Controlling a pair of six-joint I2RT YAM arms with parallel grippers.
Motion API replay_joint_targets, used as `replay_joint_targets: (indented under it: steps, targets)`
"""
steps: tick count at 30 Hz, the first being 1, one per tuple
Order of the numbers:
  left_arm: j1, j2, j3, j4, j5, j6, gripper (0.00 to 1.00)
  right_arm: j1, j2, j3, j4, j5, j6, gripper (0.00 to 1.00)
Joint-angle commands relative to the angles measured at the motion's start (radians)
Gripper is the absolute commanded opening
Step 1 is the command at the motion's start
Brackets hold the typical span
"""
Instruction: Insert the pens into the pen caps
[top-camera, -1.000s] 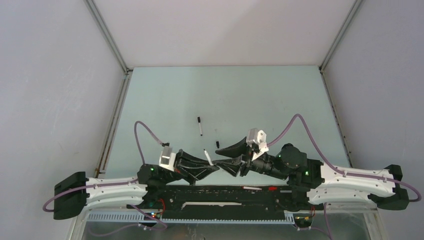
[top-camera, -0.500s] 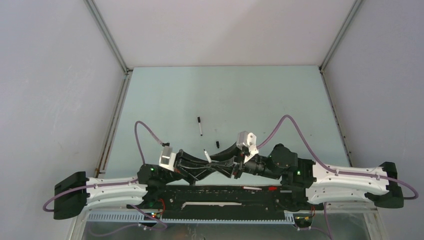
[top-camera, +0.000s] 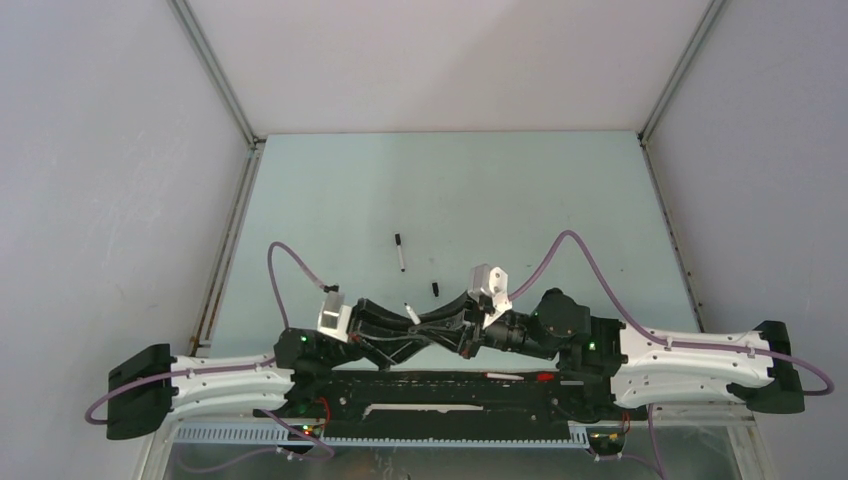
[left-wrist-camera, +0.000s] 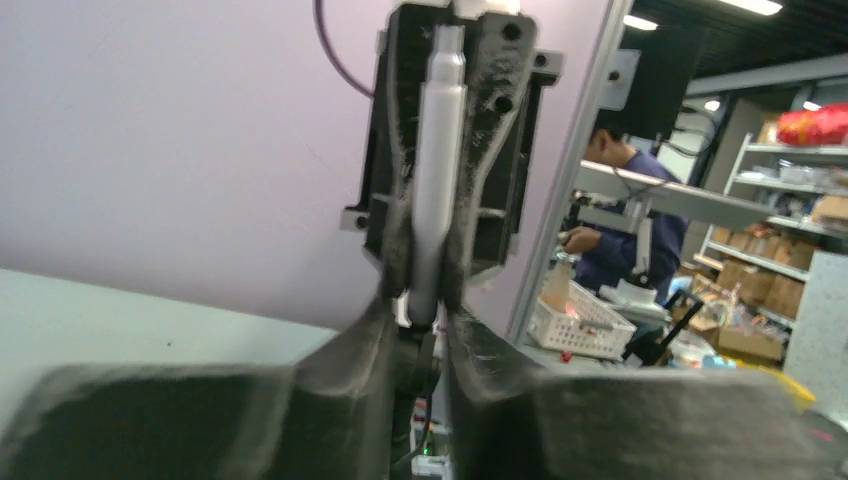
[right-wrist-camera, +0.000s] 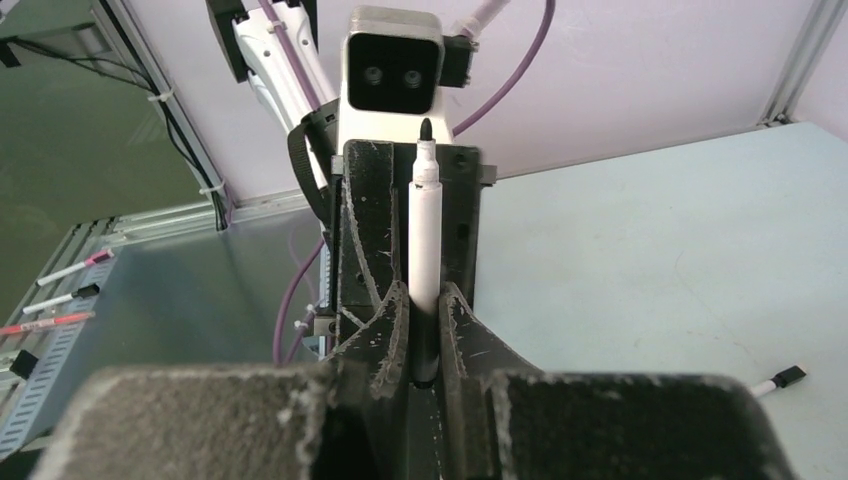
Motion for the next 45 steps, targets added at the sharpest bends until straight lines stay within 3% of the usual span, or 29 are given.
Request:
replay_joint_targets:
  steps: [1,3,4,9,20,33,45]
  targets:
    - [-0.004,-0.04,-0.019,-0.05,-0.078,-0.005,0.43,0.014,-0.005,0.032,0.007,0.02,-0.026,0.0]
    - [-0.004,-0.064,-0.026,-0.106,-0.115,0.006,0.64,0.01,-0.019,0.037,-0.023,0.053,-0.017,0.0]
    - [-0.004,-0.078,-0.03,-0.125,-0.128,0.009,0.69,0.001,-0.023,0.047,-0.055,0.056,-0.01,0.0]
    - [-0.004,-0.166,-0.045,-0.227,-0.138,0.037,0.76,-0.056,-0.036,0.096,-0.209,0.034,0.029,0.0]
    - [-0.004,-0.392,-0.005,-0.45,-0.182,0.095,0.76,-0.157,-0.061,0.105,-0.38,-0.147,0.095,0.0]
    - [-0.004,-0.279,0.028,-0.35,-0.168,0.074,0.66,-0.139,0.023,0.132,-0.405,-0.24,0.098,0.0]
    - [-0.004,-0.281,0.022,-0.322,-0.159,0.06,0.45,-0.128,0.036,0.133,-0.401,-0.261,0.092,0.0]
